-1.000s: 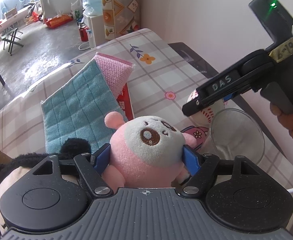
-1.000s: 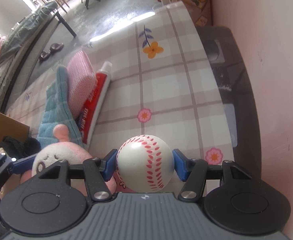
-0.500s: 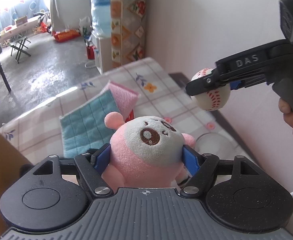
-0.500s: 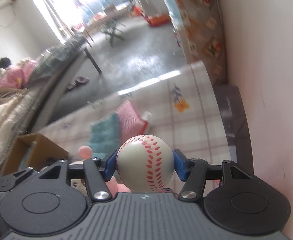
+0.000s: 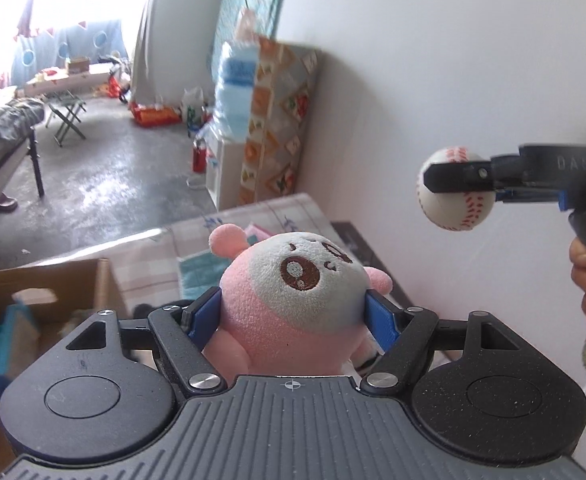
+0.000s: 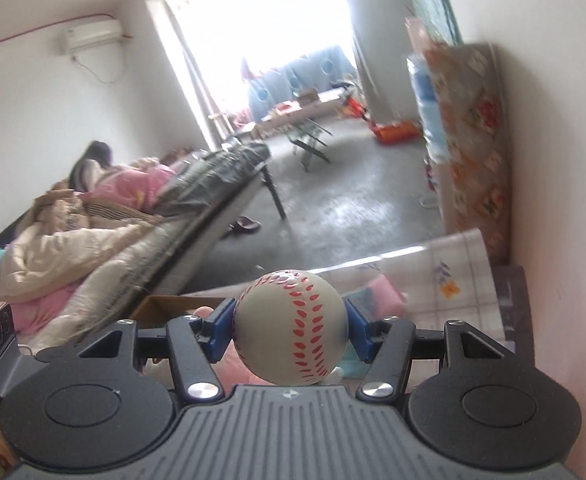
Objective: Organize soft objects
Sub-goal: 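Carry the plush toy with the left tool while the right tool carries the baseball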
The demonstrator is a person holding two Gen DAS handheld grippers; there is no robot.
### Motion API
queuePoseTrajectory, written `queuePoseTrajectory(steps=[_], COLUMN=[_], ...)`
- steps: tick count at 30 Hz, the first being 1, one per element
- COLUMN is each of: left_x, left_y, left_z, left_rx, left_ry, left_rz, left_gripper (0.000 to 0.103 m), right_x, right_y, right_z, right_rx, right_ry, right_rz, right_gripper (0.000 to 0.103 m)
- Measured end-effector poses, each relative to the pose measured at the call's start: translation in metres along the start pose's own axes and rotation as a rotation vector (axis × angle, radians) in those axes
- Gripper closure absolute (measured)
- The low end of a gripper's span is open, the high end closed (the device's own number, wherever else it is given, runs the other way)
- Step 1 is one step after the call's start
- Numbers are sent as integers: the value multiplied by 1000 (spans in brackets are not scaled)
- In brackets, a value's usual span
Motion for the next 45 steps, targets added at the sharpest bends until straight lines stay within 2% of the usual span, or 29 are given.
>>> queuePoseTrajectory(steps=[4, 10, 16, 20, 24, 29, 35, 45], left_x=[63, 139, 189, 206, 187, 144, 93, 53], left_y=[-13, -16, -12, -3, 20, 63, 88, 119], left_z=[-13, -35, -66, -96, -134, -179, -218, -259], left_rx=[6, 6, 1, -8, -17, -32, -18, -92], left_ry=[-10, -37, -95, -168, -257, -328, -347, -385], left_rz=[85, 155, 179, 181, 111, -34, -168, -373], left_gripper=[28, 28, 28, 28, 28, 28, 28, 28], right_x=[31, 67, 62, 36, -14, -91, -164, -243], right_y=[-1, 6, 34, 55, 83, 123, 164, 207], right_z=[-48, -131, -207, -242, -259, -259, -254, -244], right_rx=[47, 108, 128, 99, 35, -28, -52, -15], right_ry=[-50, -145, -288, -375, -404, -347, -254, -128], right_rz=[33, 50, -6, -57, -154, -301, -433, -585], right_gripper=[42, 42, 42, 42, 42, 42, 42, 42])
Point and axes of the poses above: each gripper's, at about its wrist camera, not at the fingertips, and x roughly against the way its jaws point, z to its right, y to its underside, the point moved 6 cm from there along -x, roughly the way its jaws point, and after that the axes turned 13 degrees about z, right-handed, at the moved point
